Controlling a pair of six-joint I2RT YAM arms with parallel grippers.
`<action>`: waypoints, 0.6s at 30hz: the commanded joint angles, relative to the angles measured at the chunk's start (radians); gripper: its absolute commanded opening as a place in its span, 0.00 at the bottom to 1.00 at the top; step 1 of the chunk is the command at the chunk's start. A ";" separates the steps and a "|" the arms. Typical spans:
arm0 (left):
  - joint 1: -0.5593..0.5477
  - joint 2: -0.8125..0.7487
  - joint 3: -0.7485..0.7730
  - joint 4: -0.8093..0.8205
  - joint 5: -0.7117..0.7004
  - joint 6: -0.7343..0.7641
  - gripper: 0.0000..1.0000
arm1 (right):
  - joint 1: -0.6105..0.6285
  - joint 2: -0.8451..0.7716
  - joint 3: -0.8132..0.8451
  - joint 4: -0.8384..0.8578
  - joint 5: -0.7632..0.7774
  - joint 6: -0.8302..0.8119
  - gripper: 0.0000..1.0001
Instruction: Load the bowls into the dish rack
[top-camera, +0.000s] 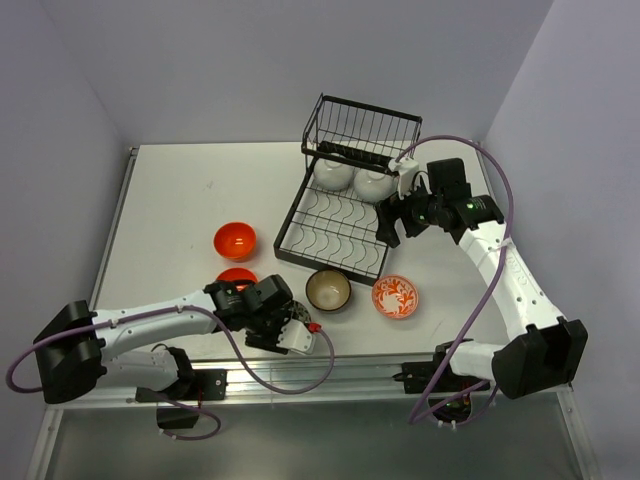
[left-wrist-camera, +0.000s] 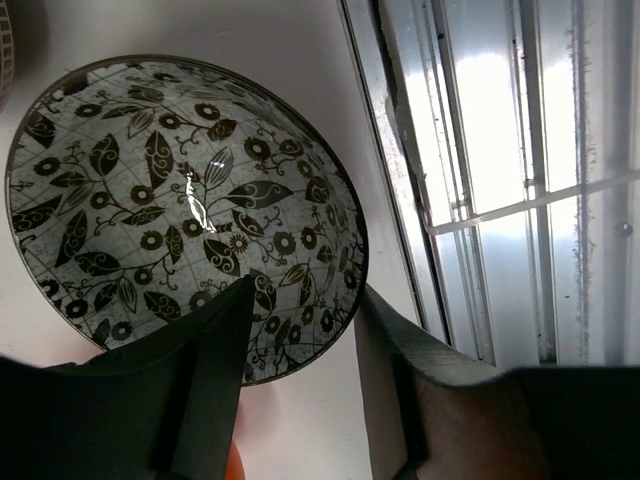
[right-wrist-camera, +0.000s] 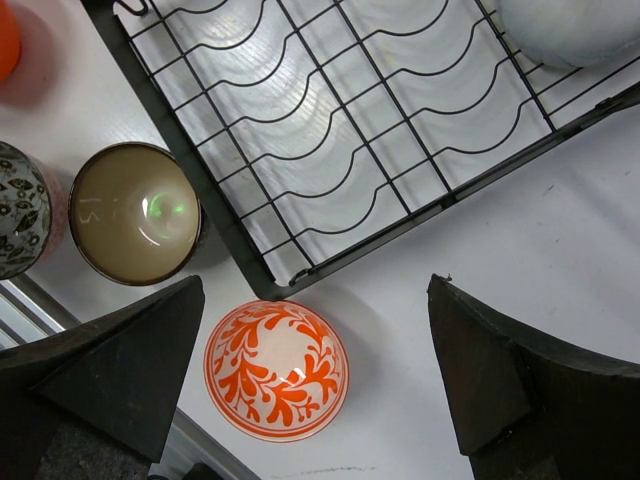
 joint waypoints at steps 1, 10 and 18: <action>-0.011 0.020 -0.004 0.062 -0.033 0.001 0.49 | -0.004 0.006 0.051 -0.005 -0.014 0.003 1.00; -0.054 0.058 -0.007 0.061 -0.009 -0.026 0.38 | -0.004 0.010 0.052 -0.004 -0.014 0.001 1.00; -0.071 0.081 0.019 0.028 0.054 -0.066 0.09 | -0.009 -0.004 0.048 0.004 0.001 0.006 1.00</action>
